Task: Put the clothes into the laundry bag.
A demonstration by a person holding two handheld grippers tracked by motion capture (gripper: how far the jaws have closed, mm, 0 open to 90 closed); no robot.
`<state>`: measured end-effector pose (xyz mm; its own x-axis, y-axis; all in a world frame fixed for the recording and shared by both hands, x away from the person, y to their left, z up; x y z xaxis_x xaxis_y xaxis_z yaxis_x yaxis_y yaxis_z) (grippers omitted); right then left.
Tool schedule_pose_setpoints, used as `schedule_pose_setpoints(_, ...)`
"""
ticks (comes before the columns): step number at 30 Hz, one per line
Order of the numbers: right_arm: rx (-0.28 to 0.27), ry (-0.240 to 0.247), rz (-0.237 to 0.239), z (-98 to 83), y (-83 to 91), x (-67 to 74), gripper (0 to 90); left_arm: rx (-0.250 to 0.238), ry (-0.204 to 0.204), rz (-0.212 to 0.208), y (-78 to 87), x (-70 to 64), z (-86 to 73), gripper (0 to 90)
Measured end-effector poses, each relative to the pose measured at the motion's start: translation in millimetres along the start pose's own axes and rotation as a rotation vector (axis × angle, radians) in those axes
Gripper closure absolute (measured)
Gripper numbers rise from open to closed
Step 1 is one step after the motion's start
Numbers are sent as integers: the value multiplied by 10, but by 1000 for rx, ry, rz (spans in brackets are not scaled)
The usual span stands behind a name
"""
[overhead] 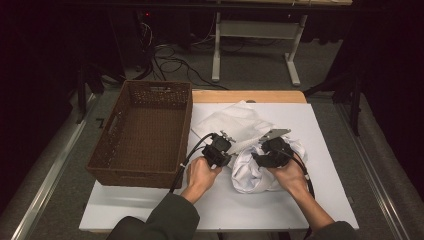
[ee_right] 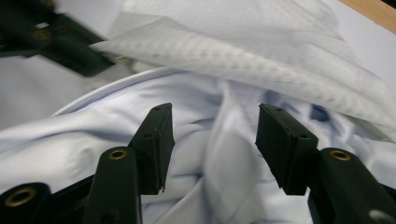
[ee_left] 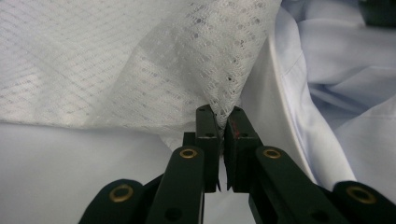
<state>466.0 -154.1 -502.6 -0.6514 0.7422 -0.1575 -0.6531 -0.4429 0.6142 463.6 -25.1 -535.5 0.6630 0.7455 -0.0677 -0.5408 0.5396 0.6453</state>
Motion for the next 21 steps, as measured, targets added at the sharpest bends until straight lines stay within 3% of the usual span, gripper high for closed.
schedule_pose_setpoints(3, 16, 37, 59, -28, -38, 163, 439, -7, -4, -9, 14, -33, 16, 853)
schedule_pose_setpoints(5, 33, 64, 73, -47, -130, 259, 430, -7, -8, -15, 15, -49, 17, 853)
schedule_pose_setpoints(10, 123, 77, 62, -140, -452, 246, 415, -5, -16, -23, 17, -55, 13, 852)
schedule_pose_setpoints(12, 139, 57, 47, -171, -540, 202, 556, 0, -19, -27, 20, -58, 5, 853)
schedule_pose_setpoints(16, 183, 91, 50, -223, -574, 171, 874, -8, -21, -30, 24, -80, 5, 853)
schedule_pose_setpoints(18, 161, 117, 29, -194, -550, 145, 897, -11, -27, -34, 40, -92, 10, 853)
schedule_pose_setpoints(21, 108, 111, -12, -108, -489, 47, 900, -12, -31, -39, 71, -97, 18, 854)
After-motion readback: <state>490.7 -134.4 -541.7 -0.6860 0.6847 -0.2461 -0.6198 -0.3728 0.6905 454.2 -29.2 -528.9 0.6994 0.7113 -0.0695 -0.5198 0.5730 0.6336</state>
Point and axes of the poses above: each handheld gripper's, and its own axes: y roughly backward along the jaws, z roughly out of its top, x roughly to its left, the point moved 9 cm from there along -y, roughly forward along the jaws, and after that the axes turned 14 degrees about -x, right-handed, at the moved point
